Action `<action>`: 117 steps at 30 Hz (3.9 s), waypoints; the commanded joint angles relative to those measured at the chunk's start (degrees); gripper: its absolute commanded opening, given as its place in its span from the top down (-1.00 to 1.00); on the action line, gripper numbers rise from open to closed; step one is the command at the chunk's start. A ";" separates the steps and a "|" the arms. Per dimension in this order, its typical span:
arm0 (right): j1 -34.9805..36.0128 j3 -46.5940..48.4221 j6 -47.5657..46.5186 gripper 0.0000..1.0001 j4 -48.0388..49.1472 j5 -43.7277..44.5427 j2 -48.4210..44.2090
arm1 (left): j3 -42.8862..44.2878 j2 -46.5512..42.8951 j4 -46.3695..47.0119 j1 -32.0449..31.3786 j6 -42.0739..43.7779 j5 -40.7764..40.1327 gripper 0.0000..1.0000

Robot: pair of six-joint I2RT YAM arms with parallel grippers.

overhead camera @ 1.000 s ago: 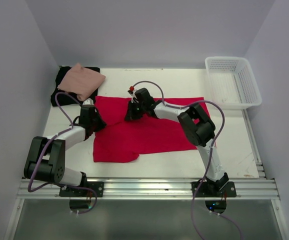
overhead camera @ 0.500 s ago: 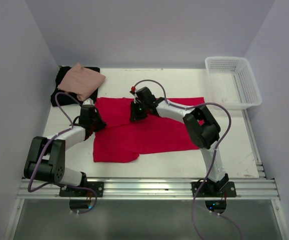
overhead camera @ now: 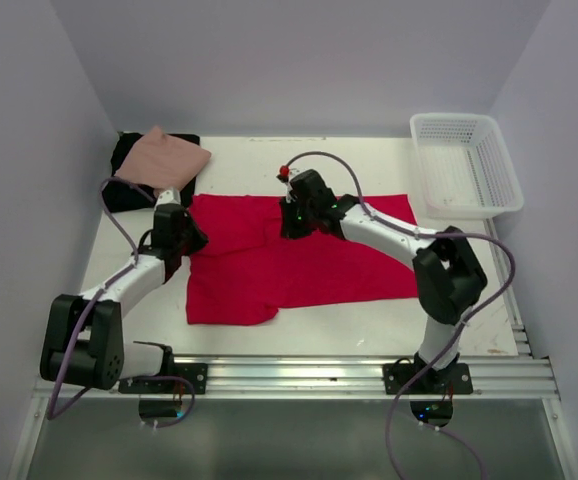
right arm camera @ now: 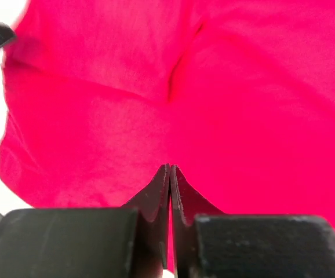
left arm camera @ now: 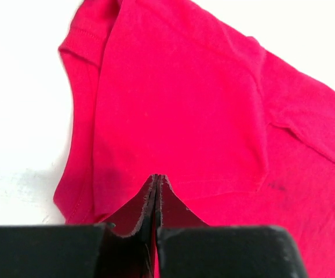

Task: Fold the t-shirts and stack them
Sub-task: Fold the tshirt

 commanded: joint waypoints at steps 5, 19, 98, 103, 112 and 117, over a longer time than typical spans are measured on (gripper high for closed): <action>-0.54 -5.50 -0.72 1.00 -8.61 28.32 -13.55 | 0.31 1.35 4.67 0.47 1.46 3.37 1.00; -13.90 -19.66 2.19 1.00 -3.89 30.50 -15.58 | 0.56 9.87 9.68 -0.58 1.90 7.25 1.00; -23.22 -15.71 10.71 1.00 -0.98 21.78 1.82 | 1.01 -11.04 -11.49 -1.99 3.22 4.53 1.00; -23.22 -8.77 9.22 1.00 -4.41 24.59 4.90 | 0.22 -10.07 -13.87 -1.99 3.22 3.91 1.00; -23.48 -7.26 8.34 1.00 -9.25 31.90 0.35 | -0.13 -10.95 -17.03 -1.99 2.78 4.70 0.99; -23.40 -14.02 8.17 1.00 -8.02 33.48 -6.33 | -0.31 -11.82 -20.80 -1.99 3.39 4.18 0.77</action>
